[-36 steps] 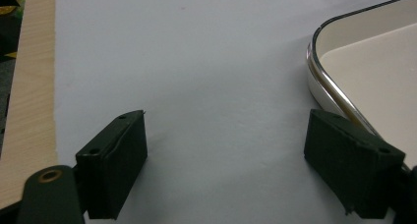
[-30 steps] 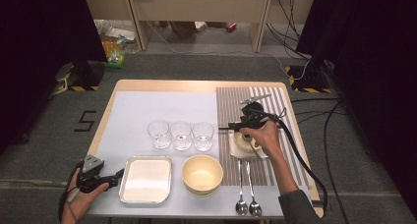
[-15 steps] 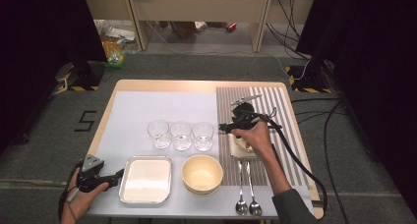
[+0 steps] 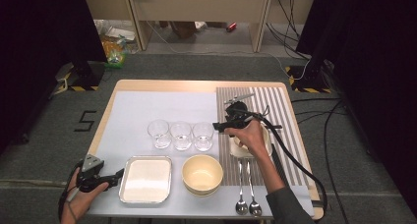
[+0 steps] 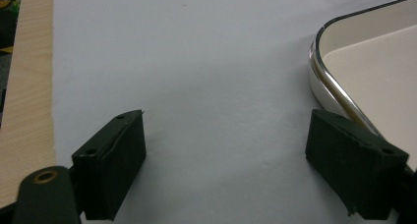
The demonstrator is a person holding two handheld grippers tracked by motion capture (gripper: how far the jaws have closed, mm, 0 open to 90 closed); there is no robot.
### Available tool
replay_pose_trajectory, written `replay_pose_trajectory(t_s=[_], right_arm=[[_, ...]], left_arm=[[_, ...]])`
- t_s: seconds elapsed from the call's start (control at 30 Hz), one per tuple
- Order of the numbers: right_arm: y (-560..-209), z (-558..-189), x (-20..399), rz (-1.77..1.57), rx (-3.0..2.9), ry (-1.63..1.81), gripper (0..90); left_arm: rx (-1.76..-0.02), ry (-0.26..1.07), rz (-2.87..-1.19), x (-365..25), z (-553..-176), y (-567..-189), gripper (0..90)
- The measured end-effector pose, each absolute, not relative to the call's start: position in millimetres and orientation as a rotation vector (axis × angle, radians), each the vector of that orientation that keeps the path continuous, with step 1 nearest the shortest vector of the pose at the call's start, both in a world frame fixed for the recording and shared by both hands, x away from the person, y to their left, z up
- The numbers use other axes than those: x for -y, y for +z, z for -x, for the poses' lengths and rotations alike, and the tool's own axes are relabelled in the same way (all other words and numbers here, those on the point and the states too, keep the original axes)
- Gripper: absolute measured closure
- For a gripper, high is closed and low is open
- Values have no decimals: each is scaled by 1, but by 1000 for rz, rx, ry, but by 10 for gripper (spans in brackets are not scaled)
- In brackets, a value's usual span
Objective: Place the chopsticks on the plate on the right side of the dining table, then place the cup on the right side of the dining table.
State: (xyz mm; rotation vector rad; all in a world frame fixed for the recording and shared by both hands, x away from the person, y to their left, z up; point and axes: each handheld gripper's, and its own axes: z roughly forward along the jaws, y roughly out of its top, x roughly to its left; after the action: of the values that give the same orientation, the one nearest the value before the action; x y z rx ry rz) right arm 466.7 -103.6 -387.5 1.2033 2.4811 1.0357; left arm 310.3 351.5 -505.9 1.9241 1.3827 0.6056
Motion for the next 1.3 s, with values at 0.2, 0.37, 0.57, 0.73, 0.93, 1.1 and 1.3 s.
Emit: replay_pose_trajectory(t_s=[0.2,0.37,0.57,0.73,0.93,1.1,1.3], right_arm=[[-389,-467,98,-1203,-2490,1038,377],[-391,-468,97,-1205,-2491,1049,377],[-392,-471,95,-1218,-2492,1056,378],[-394,-470,90,-1215,-2501,1052,379],[-400,-472,86,-1219,-2511,1033,380],[-406,-473,81,-1215,-2524,1021,384],[-414,-474,78,-1211,-2535,989,398]], left_arm=[[-1383,607,-1924,-351,-310,-506,144],[-1382,600,-1924,-352,-310,-506,144],[-1383,607,-1923,-351,-310,-506,144],[-1383,616,-1917,-351,-310,-506,146],[-1382,607,-1922,-352,-310,-506,147],[-1383,612,-1921,-351,-310,-506,148],[-1383,613,-1921,-351,-310,-506,147]])
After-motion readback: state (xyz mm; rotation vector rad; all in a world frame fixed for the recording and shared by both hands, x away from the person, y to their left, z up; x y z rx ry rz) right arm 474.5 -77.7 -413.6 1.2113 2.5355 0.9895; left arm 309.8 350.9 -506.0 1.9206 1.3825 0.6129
